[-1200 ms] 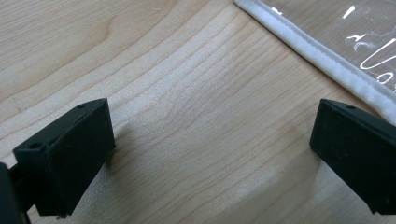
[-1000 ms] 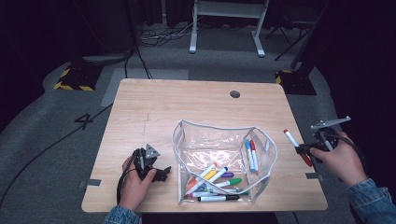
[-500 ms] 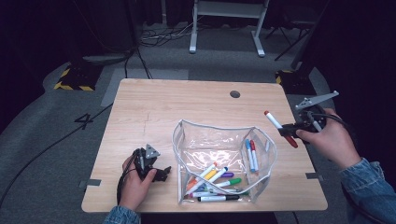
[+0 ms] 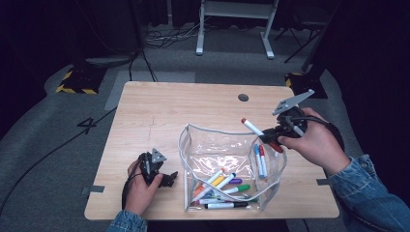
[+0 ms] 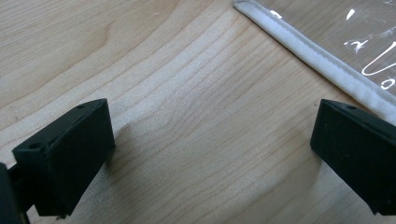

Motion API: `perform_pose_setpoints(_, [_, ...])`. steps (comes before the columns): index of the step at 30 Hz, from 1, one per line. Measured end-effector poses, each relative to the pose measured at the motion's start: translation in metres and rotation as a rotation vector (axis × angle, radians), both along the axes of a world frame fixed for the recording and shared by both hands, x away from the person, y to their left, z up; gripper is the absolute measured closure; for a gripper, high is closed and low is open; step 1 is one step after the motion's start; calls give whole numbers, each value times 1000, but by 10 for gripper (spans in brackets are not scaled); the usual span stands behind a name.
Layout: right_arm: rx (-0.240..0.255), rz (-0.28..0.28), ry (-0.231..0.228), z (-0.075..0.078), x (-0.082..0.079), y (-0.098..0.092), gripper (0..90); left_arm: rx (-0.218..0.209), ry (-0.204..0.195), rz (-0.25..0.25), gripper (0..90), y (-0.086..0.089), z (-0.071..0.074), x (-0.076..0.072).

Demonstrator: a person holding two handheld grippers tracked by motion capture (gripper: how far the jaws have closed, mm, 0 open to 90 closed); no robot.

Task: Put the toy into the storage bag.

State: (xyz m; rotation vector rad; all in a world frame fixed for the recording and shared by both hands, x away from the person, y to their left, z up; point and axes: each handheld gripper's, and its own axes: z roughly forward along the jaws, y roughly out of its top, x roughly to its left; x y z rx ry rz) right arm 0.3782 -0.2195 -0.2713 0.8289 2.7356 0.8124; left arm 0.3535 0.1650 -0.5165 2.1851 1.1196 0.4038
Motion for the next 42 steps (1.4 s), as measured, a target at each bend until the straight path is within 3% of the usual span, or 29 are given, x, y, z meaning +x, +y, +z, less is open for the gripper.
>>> perform_pose_setpoints(10, [-31, 137, 51, -15, -6, 53, 772, -3, -1, 1, 0, -2, 0, 1])
perform_pose_setpoints(17, [-81, 246, 95, -35, -10, 85, 772, -3, -3, -1, 0, -2, 0, 2])
perform_pose_setpoints(22, [-128, 290, 135, -56, -13, 103, 772, -3, -1, -1, 0, -2, 0, 2])
perform_pose_setpoints(28, [-205, 345, 201, -82, -16, 115, 771, -3, -1, -1, 0, -2, 0, 2])
perform_pose_setpoints(39, [-337, 408, 277, -118, -18, 120, 769, -3, -2, -1, 0, -2, 0, 2])
perform_pose_setpoints(40, [-346, 416, 285, -120, -19, 120, 747, -2, -2, -1, 0, -2, 0, 2])
perform_pose_setpoints(42, [-343, 426, 294, -125, -19, 119, 608, -2, -2, -1, 0, -2, 0, 2])
